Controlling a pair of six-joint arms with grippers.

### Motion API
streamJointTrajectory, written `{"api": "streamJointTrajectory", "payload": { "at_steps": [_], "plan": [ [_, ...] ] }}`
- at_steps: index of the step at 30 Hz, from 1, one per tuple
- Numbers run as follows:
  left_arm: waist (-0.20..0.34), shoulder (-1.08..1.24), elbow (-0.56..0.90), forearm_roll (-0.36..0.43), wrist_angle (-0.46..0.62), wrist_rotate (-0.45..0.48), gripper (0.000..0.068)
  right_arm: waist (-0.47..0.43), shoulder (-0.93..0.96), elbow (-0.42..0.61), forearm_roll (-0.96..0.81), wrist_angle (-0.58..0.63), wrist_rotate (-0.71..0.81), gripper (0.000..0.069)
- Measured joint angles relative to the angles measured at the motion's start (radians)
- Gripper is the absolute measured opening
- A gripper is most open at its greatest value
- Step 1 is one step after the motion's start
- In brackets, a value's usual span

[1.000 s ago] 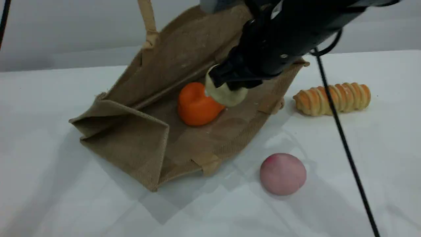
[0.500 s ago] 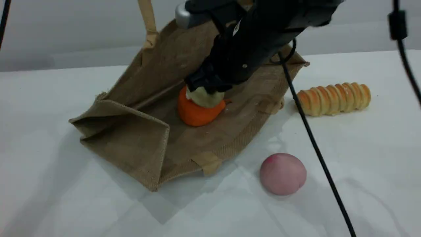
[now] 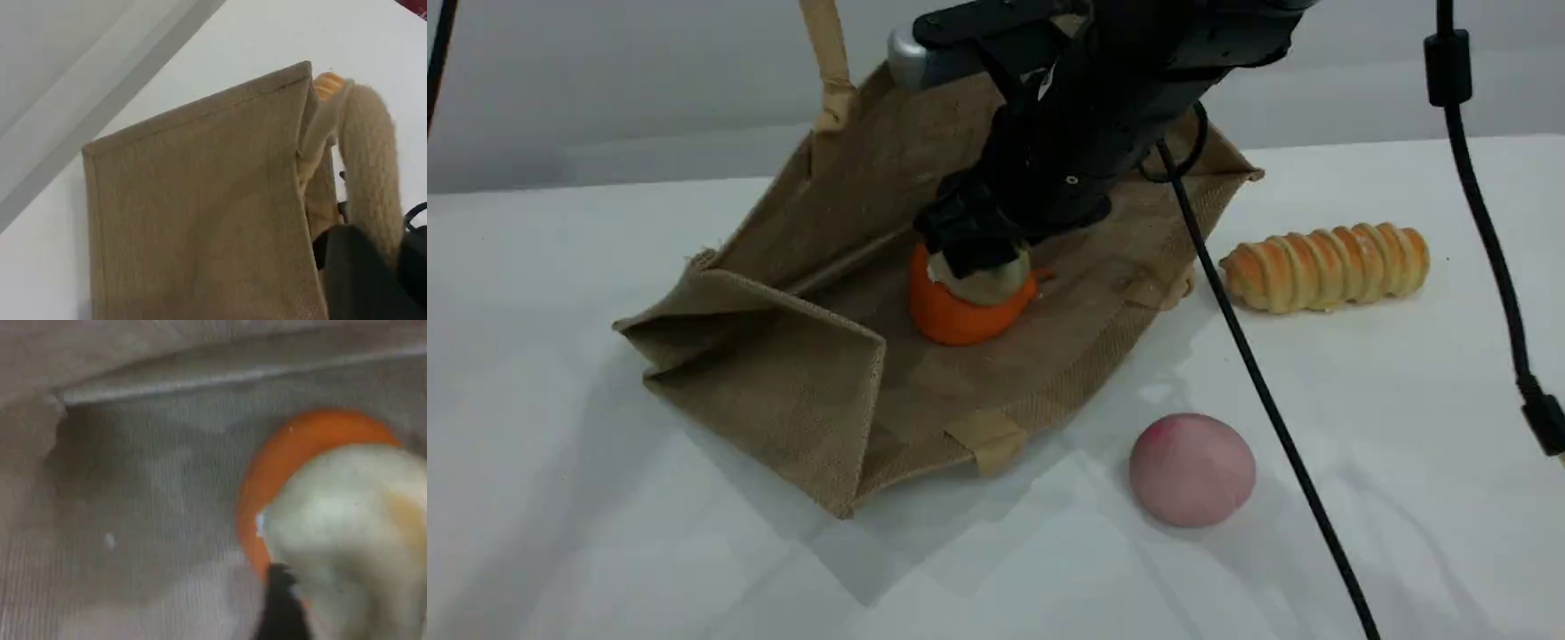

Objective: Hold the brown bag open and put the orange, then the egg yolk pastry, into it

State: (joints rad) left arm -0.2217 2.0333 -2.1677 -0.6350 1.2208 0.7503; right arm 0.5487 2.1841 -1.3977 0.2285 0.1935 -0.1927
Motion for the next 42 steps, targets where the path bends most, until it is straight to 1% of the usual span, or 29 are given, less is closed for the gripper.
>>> {"api": "streamJointTrajectory", "payload": {
  "at_steps": [3, 5, 13, 16, 21, 26, 31, 36, 38, 42],
  "plan": [
    [0.0, 0.0, 0.0, 0.0, 0.0, 0.0, 0.0099, 0.0, -0.005, -0.008, -0.016, 0.06, 0.0, 0.0572],
    [0.0, 0.0, 0.0, 0.0, 0.0, 0.0, 0.0099, 0.0, -0.018, -0.008, -0.036, 0.094, 0.0, 0.0591],
    [0.0, 0.0, 0.0, 0.0, 0.0, 0.001, 0.0099, -0.013, -0.122, -0.017, -0.109, 0.194, 0.001, 0.0573],
    [0.0, 0.0, 0.0, 0.0, 0.001, 0.0, 0.0099, -0.031, -0.166, -0.017, -0.108, 0.208, 0.002, 0.0573],
    [0.0, 0.0, 0.0, 0.001, 0.0, 0.0, 0.0099, -0.07, -0.22, -0.017, -0.132, 0.263, 0.008, 0.0573],
    [0.0, 0.0, 0.0, 0.001, 0.0, 0.0, 0.0099, -0.137, -0.276, -0.017, -0.132, 0.322, 0.02, 0.0573],
    [0.0, 0.0, 0.0, 0.001, 0.0, 0.0, 0.0099, -0.227, -0.349, -0.017, -0.135, 0.401, 0.02, 0.0573],
    [0.0, 0.0, 0.0, 0.001, 0.0, 0.0, 0.0099, -0.327, -0.437, -0.017, -0.184, 0.471, 0.02, 0.0573],
    [0.0, 0.0, 0.0, 0.001, 0.0, 0.0, 0.0099, -0.363, -0.469, -0.017, -0.202, 0.49, 0.02, 0.0573],
    [0.0, 0.0, 0.0, 0.001, 0.0, 0.0, 0.0099, -0.426, -0.519, -0.017, -0.2, 0.49, 0.02, 0.0573]
  ]
}}
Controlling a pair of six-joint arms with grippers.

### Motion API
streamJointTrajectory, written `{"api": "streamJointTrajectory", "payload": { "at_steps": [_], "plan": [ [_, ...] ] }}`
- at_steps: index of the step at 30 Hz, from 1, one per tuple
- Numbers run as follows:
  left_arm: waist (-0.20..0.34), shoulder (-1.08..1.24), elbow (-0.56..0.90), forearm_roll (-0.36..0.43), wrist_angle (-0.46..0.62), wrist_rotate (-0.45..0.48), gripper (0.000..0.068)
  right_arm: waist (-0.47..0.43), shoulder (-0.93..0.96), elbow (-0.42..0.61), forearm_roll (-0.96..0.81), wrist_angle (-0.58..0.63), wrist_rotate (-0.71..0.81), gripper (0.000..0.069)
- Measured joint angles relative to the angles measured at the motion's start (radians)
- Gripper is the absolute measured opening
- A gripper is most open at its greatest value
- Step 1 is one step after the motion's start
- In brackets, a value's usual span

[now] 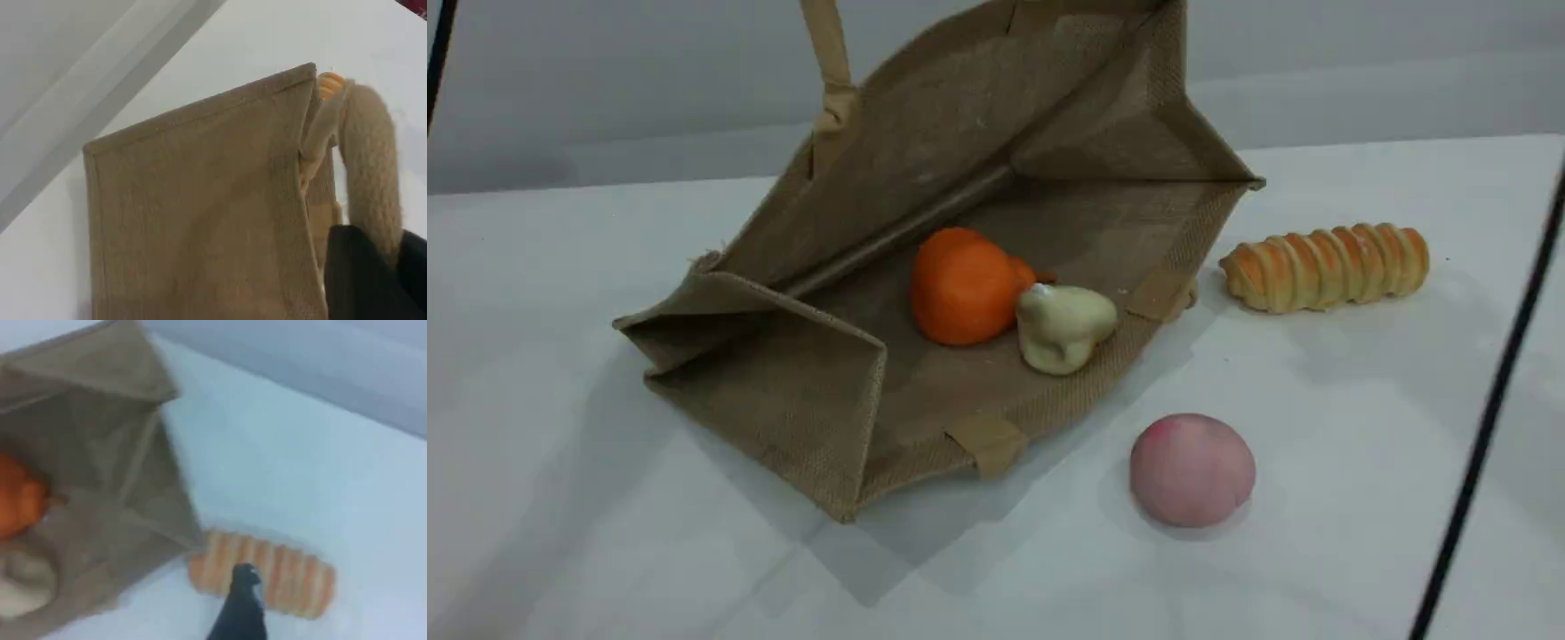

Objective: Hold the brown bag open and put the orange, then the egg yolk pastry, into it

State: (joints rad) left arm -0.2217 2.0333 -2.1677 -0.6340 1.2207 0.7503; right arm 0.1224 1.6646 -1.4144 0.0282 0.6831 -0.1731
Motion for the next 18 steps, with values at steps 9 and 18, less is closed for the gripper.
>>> {"api": "streamJointTrajectory", "payload": {
  "at_steps": [9, 18],
  "plan": [
    [0.0, 0.0, 0.0, -0.012, -0.005, -0.001, 0.0242, -0.026, -0.012, 0.0, 0.002, 0.012, 0.0, 0.0573],
    [0.0, 0.0, 0.0, -0.002, -0.002, -0.008, 0.0531, -0.026, -0.012, 0.0, 0.002, 0.014, 0.0, 0.0573]
  ]
}}
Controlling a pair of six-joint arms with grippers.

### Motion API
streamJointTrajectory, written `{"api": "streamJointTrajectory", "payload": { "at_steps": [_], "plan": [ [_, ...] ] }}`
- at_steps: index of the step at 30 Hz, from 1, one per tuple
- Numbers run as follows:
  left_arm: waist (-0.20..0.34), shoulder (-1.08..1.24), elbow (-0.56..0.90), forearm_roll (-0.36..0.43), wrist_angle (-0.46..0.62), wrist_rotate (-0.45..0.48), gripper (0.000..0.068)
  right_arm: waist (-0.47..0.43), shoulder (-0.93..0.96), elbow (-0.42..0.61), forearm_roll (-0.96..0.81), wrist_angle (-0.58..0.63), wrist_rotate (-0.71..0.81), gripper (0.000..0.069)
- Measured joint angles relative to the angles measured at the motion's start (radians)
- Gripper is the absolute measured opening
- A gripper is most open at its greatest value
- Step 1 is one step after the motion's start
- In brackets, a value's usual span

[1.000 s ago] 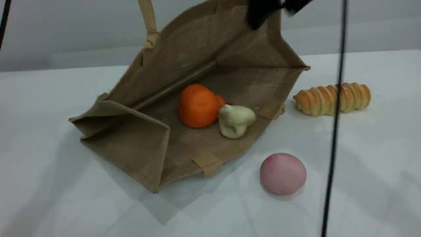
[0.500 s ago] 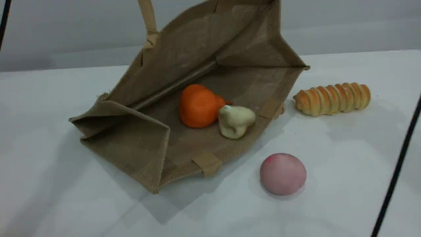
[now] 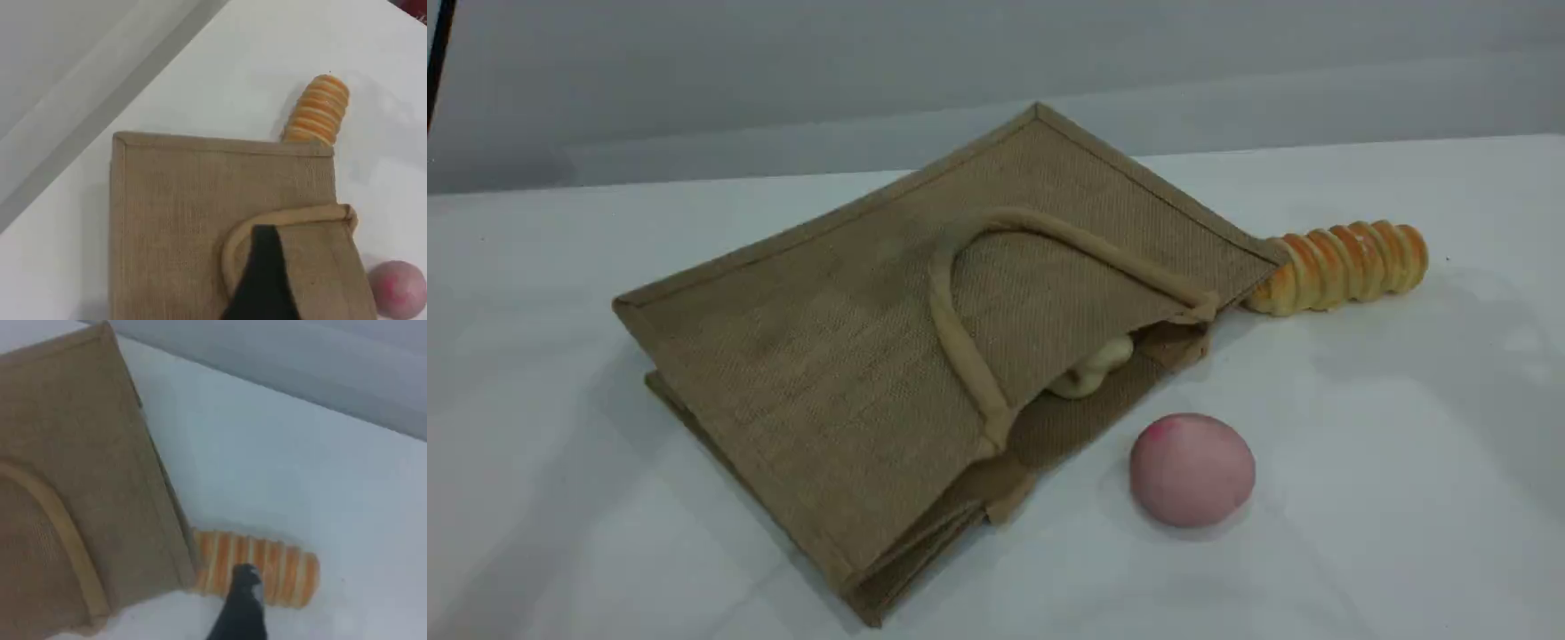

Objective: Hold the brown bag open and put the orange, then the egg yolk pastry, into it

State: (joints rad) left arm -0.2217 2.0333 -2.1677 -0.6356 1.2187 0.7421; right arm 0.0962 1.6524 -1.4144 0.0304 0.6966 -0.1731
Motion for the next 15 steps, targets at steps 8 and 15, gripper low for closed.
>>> {"api": "streamJointTrajectory", "payload": {
  "at_steps": [8, 15],
  "plan": [
    [0.0, -0.062, 0.0, 0.089, 0.003, -0.161, 0.0537, 0.0, -0.105, 0.0, -0.003, 0.045, 0.015, 0.0573],
    [0.001, -0.219, 0.001, 0.353, 0.006, -0.398, 0.0537, 0.002, -0.293, 0.0, 0.004, 0.17, 0.015, 0.0573]
  ]
}}
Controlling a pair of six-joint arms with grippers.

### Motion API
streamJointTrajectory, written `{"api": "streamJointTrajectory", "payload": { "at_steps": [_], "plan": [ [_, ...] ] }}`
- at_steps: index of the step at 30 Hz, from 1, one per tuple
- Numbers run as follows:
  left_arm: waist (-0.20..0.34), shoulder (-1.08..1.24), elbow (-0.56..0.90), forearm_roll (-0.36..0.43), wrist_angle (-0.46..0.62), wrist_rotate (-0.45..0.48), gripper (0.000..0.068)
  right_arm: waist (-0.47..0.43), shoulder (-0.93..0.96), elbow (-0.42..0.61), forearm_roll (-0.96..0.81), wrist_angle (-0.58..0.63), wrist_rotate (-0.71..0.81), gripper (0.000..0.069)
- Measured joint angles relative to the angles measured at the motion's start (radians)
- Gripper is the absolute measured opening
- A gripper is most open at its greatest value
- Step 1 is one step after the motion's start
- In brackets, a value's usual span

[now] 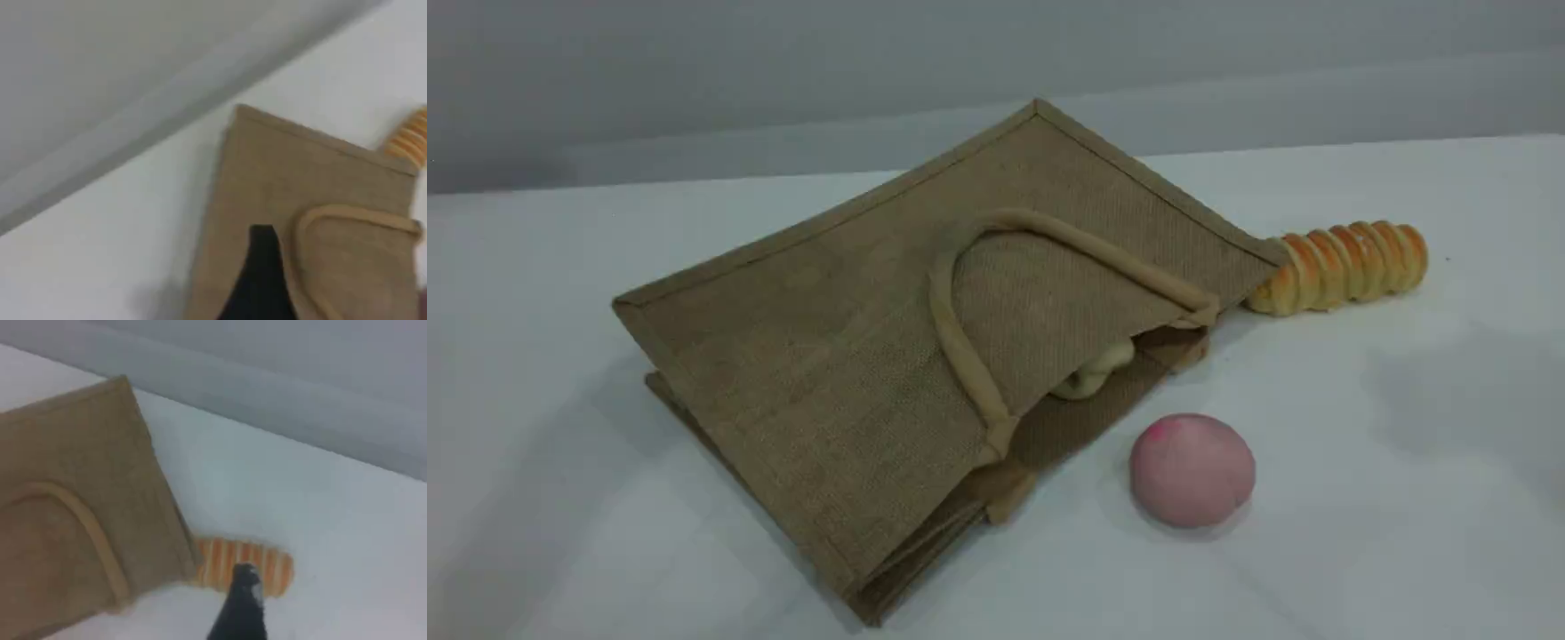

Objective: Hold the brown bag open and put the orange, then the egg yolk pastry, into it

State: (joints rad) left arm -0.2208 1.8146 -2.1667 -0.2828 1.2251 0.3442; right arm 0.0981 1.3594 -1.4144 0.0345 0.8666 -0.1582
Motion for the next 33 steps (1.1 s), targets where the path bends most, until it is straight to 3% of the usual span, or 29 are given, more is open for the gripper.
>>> {"api": "streamJointTrajectory", "payload": {
  "at_steps": [3, 6, 11, 20, 28, 33],
  "plan": [
    [0.0, -0.081, 0.005, 0.103, 0.0, -0.093, 0.0537, 0.001, -0.096, 0.0, 0.026, 0.061, 0.004, 0.0573],
    [0.0, -0.17, 0.04, 0.153, 0.0, -0.126, 0.0537, 0.001, -0.197, 0.0, 0.079, 0.086, 0.004, 0.0573],
    [0.0, -0.344, 0.146, 0.155, -0.001, -0.126, 0.0537, 0.002, -0.364, 0.0, 0.163, 0.173, 0.001, 0.0573],
    [0.0, -0.749, 0.5, 0.154, -0.002, -0.145, 0.0537, 0.002, -0.654, 0.0, 0.188, 0.36, 0.001, 0.0573],
    [0.0, -1.128, 0.832, 0.153, -0.003, -0.19, 0.0537, 0.002, -0.89, 0.014, 0.207, 0.358, 0.017, 0.0573],
    [0.0, -1.338, 0.986, 0.153, -0.003, -0.19, 0.0537, 0.002, -1.014, 0.121, 0.206, 0.355, 0.027, 0.0573]
  ]
}}
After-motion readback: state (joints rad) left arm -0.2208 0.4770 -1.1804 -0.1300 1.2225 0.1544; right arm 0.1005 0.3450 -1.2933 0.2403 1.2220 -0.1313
